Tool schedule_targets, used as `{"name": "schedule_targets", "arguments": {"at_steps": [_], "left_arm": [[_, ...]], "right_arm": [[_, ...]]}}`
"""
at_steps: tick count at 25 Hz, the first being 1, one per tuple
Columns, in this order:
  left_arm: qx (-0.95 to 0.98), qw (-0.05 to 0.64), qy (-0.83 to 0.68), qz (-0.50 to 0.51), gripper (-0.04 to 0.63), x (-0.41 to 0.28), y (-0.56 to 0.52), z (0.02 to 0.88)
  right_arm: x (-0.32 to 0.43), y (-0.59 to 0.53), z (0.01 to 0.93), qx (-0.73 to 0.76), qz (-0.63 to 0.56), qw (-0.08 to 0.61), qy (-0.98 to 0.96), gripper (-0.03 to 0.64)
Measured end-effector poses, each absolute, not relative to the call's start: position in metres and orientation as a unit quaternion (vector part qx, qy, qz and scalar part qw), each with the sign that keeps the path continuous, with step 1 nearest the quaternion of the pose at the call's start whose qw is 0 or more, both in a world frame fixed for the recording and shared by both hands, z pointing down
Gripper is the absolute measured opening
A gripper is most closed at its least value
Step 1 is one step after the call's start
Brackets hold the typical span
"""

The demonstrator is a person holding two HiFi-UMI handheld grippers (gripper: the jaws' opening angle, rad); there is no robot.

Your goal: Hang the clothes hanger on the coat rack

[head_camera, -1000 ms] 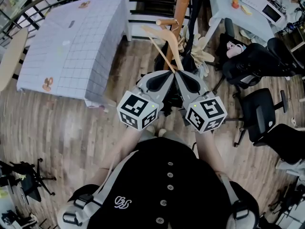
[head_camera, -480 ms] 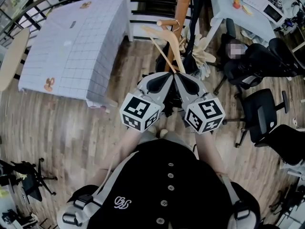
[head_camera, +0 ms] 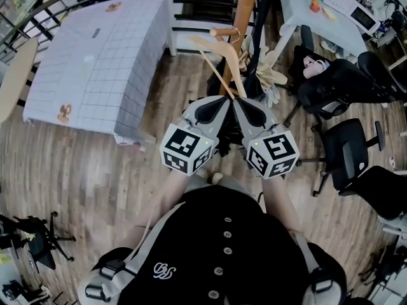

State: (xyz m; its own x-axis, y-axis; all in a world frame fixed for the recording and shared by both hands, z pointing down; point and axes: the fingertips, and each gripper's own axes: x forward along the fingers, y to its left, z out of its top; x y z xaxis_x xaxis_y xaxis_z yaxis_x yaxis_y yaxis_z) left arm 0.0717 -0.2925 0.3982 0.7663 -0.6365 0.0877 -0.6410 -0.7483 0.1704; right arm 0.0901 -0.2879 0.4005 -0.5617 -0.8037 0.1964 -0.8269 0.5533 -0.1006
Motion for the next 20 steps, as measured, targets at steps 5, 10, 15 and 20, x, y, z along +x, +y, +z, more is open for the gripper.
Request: {"name": "schedule_targets", "arguments": {"at_steps": [5, 10, 15, 20], "left_arm": [[0.934, 0.100, -0.343, 0.014, -0.006, 0.0703, -0.2952, 0.3998], [0.934, 0.101, -0.342, 0.015, -0.006, 0.0705, -0.2942, 0.4019], [0.934, 0.102, -0.341, 0.016, -0.006, 0.0702, -0.2943, 0.4022], [0.935, 0.101, -0.339, 0.020, -0.006, 0.0711, -0.2938, 0.4037]], "right_arm": [[0.0914, -0.2892, 0.4001, 0.463, 0.091, 0.066, -0.879, -0.002], [0.0890, -0.2880, 0.4022, 0.458, 0.087, 0.075, -0.881, -0.002], [0.0865, -0.2894, 0.4026, 0.457, 0.084, 0.078, -0.882, -0.002], [0.0867, -0.2907, 0.4031, 0.459, 0.084, 0.078, -0.881, -0.002]]}}
